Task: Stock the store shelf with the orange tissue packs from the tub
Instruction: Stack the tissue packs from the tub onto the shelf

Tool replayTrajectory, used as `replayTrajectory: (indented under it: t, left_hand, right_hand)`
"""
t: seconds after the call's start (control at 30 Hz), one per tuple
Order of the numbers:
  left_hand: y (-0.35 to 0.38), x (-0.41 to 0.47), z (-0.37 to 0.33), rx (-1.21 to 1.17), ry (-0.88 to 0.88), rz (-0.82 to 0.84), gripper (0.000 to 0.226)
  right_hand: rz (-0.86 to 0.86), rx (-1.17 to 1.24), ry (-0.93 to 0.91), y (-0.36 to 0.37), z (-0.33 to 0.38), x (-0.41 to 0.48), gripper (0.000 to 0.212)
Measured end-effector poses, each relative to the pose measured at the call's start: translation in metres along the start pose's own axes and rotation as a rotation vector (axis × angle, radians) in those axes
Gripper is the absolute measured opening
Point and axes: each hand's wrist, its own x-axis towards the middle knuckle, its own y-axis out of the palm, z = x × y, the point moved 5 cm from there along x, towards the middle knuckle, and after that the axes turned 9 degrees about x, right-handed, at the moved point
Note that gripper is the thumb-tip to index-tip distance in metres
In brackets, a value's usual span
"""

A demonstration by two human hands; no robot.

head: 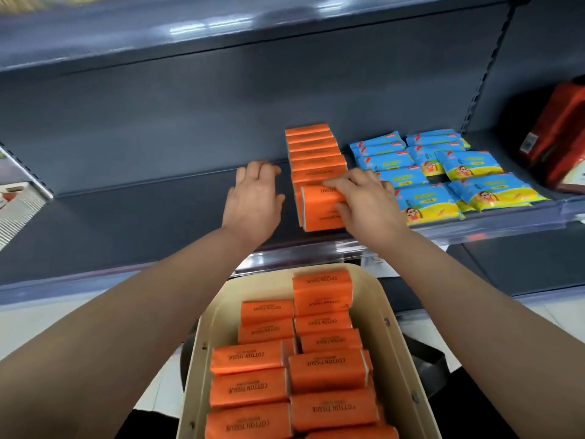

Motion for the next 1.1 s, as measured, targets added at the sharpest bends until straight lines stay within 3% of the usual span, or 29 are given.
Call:
replayTrajectory:
  t: [0.2,0.4,0.53,0.67,0.77,0.93,1.1]
  left_hand:
    - [0.002,-0.014,0.016,-0.015,0.013,0.043,0.043]
    - [0.008,-0.024,0.016,-0.048,0.025,0.068,0.043]
    - [0.006,-0.034,0.014,-0.078,0.034,0.05,0.043]
    - [0.006,-0.055,0.014,-0.092,0.037,0.06,0.041]
    - [0.01,-0.075,0.017,-0.11,0.025,0.097,0.039]
    - [0.016,-0.106,0.021,-0.123,0.026,0.128,0.036]
    - [0.024,-0.131,0.034,-0.113,0.009,0.224,0.033]
  right_hand:
    - [0.099,-0.06,0.068,0.027,-0.005,0.012,0.046]
    - [0.088,-0.009,0.071,0.03,-0.005,0.008,0.05]
    - [-0.024,-0.016,-0.019,0.019,0.006,-0.005,0.055]
    - [-0.127,0.006,-0.193,0.012,0.023,-0.036,0.039]
    - [0.001,0.016,-0.251,0.029,0.027,-0.064,0.028]
    - [0.398,-0.164,-0.021,0.072,0.013,-0.094,0.043]
    - [0.44,-0.225,0.035,0.084,0.014,-0.104,0.047]
